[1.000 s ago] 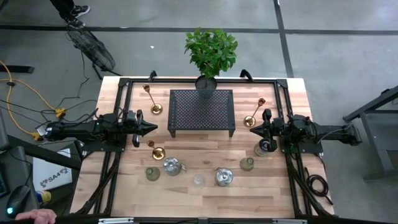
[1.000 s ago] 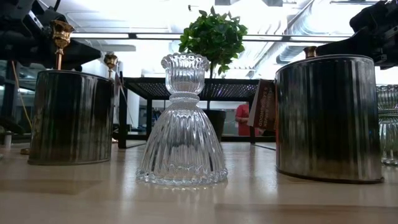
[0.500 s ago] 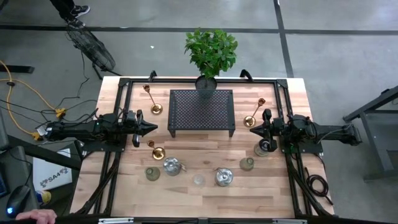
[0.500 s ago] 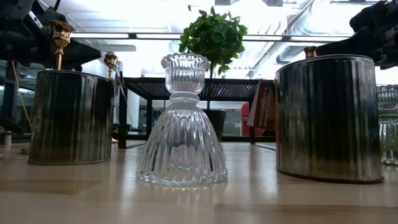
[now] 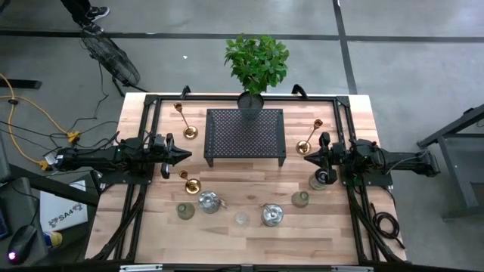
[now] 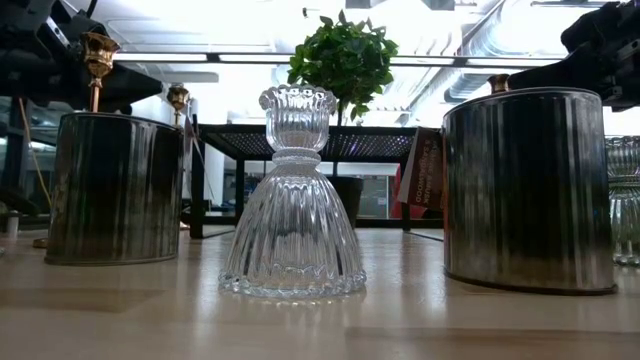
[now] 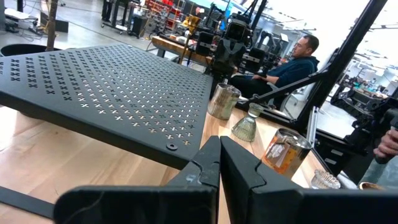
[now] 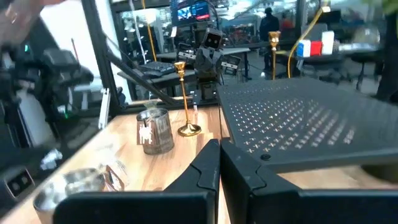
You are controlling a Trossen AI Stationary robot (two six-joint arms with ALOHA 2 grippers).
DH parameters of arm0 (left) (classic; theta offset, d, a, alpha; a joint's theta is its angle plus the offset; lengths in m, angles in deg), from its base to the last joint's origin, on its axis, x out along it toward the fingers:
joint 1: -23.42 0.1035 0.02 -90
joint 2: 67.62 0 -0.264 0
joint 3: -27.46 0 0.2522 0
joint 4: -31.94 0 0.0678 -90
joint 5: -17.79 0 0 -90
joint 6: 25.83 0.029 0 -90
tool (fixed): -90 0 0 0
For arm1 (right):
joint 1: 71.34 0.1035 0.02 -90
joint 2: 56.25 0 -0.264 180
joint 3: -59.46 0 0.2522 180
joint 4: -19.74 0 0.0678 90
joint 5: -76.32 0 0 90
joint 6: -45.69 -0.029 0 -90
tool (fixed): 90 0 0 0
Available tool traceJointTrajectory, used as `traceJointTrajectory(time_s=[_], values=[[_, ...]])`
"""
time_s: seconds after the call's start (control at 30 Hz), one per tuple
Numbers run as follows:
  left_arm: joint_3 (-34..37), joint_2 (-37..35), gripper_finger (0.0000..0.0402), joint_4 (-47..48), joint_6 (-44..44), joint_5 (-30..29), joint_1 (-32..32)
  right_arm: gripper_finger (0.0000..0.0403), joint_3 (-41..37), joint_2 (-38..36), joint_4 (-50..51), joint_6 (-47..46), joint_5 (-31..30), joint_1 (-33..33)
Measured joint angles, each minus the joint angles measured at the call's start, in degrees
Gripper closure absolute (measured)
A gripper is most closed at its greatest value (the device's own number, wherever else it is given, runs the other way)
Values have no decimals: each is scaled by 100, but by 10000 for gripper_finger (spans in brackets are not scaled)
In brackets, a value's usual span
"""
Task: Pick & Place candle stick holders
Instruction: Put the top silver scented candle on the shelf
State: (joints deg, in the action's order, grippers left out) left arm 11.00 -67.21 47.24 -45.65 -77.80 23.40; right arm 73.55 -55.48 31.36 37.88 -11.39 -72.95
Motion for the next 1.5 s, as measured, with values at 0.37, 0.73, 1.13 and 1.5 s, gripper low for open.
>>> traceJointTrajectory(time_s=[0.37,0.73,1.13,1.5], values=[[0,0,400,0,0,0,-1,400,0,4,-54,-715,-990,1],[0,0,400,0,-2,0,-1,400,-1,4,-52,-1280,-1065,-3],[0,-1,400,0,-1,0,0,400,450,398,883,-1308,-1983,119],[0,-1,400,0,-1,0,-1,400,1014,1355,957,-1645,-2324,766]])
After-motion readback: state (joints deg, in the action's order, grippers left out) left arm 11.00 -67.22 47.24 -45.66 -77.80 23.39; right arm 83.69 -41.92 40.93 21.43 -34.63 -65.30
